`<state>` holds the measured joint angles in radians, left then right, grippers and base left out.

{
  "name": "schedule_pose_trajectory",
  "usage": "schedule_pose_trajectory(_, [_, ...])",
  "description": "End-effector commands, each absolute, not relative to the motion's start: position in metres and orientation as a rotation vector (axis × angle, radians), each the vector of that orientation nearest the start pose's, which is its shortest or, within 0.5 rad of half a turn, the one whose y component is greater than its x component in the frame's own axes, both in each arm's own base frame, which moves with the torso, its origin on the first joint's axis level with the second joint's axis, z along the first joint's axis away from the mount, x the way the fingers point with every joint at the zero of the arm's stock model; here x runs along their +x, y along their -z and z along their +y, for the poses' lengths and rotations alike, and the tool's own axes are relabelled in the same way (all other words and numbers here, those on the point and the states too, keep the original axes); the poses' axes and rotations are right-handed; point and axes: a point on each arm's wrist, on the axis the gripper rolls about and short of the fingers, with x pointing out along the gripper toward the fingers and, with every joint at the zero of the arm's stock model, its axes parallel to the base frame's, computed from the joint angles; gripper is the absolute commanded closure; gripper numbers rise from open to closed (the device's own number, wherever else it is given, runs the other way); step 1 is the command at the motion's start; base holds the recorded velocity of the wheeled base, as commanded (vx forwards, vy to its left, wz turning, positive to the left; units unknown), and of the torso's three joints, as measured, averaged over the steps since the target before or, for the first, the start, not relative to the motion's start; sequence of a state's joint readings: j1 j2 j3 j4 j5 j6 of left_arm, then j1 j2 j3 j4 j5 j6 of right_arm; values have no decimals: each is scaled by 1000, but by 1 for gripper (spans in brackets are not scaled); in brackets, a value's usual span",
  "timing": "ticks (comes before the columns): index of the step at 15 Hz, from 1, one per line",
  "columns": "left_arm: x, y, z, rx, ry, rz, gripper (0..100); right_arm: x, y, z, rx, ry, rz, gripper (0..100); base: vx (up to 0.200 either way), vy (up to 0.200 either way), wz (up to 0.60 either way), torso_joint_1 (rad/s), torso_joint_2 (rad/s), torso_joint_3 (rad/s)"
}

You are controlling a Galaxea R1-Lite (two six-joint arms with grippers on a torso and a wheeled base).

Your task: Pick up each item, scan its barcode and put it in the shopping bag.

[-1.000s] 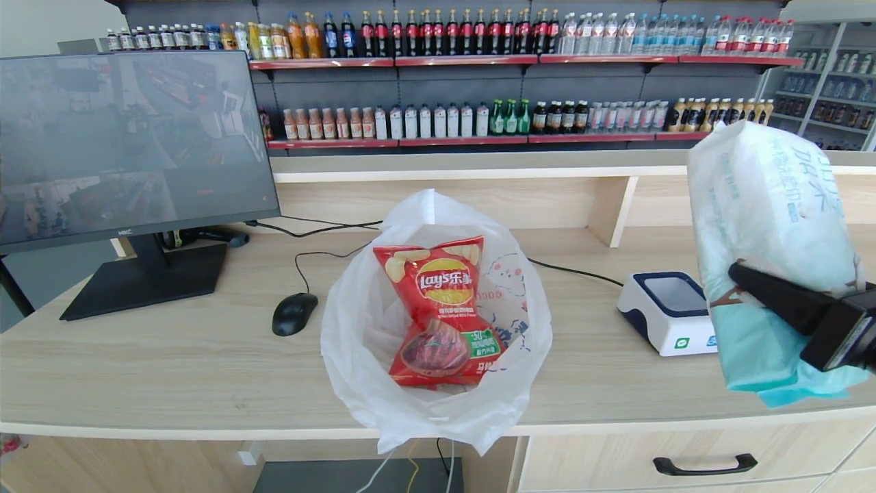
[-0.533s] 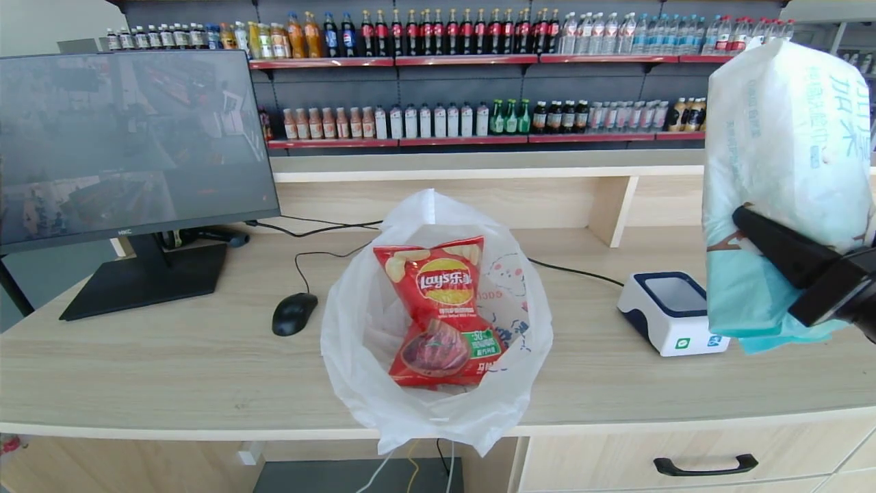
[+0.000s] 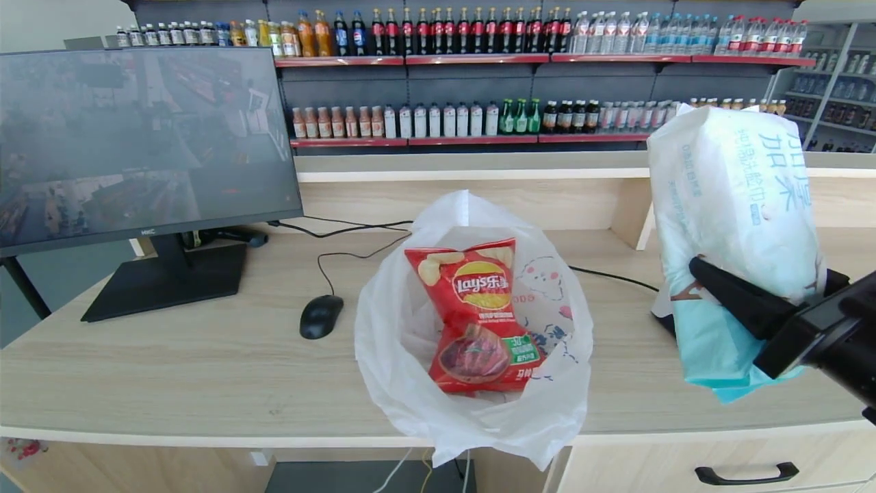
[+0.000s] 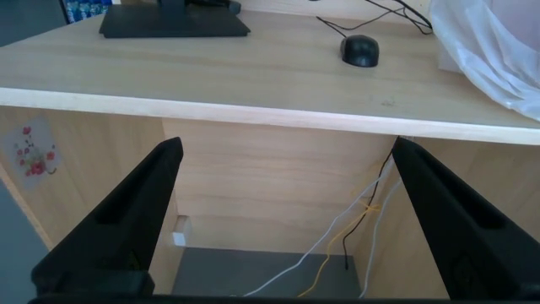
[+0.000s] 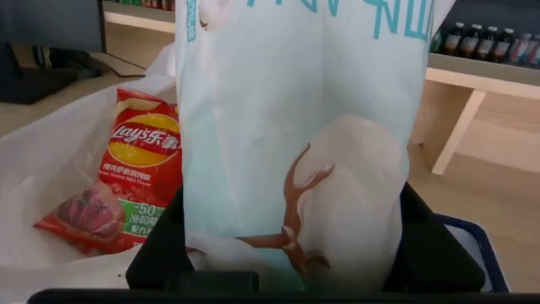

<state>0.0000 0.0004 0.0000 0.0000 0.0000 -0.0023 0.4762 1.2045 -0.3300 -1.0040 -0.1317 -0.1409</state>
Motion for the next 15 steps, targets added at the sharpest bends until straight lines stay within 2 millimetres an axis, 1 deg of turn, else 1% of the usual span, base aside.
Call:
schedule_pose_trajectory(1, [-23,-75,0,-3,0,0,0,142,-203,72,-118,-344,-142,100,0,200,0,-2,-2,7])
schedule_pose_trajectory(3, [-23,-75,0,-3,-2,0,0,137,-202,78,-106,-399,-139,100,0,200,0,0,5,0])
schedule_pose_trajectory(4, [-23,-75,0,-3,0,0,0,136,-203,78,-91,-404,-144,100,0,200,0,2,2,-2])
schedule_pose_trajectory(6, [-23,-75,0,-2,0,0,0,139,-214,82,-40,-419,-164,100,0,0,0,0,0,0])
schedule_pose_trajectory(7, [-23,-75,0,0,0,0,0,145,-223,89,0,-434,-173,100,0,0,0,0,0,0])
schedule_pose_trajectory(8, [-23,-75,0,-2,0,0,0,150,-227,92,30,-439,-174,100,0,0,0,0,0,0])
schedule_pose_trajectory(9, [-23,-75,0,0,0,0,0,163,-235,107,96,-473,-154,100,0,0,0,0,0,0])
schedule_pose_trajectory(10, [-23,-75,0,0,0,0,0,176,-237,117,134,-477,-133,100,0,0,0,0,0,0])
schedule_pose_trajectory(11, [-23,-75,0,0,0,0,0,191,-235,127,163,-473,-112,100,0,0,0,0,0,0])
schedule_pose_trajectory(12, [-23,-75,0,0,0,0,0,202,-230,136,166,-457,-90,100,0,0,0,0,0,0])
schedule_pose_trajectory(13, [-23,-75,0,0,0,0,0,206,-222,146,171,-455,-59,100,0,0,0,0,0,0])
schedule_pose_trajectory(15, [-23,-75,0,-2,0,0,0,210,-207,156,208,-410,7,100,0,0,0,0,0,0])
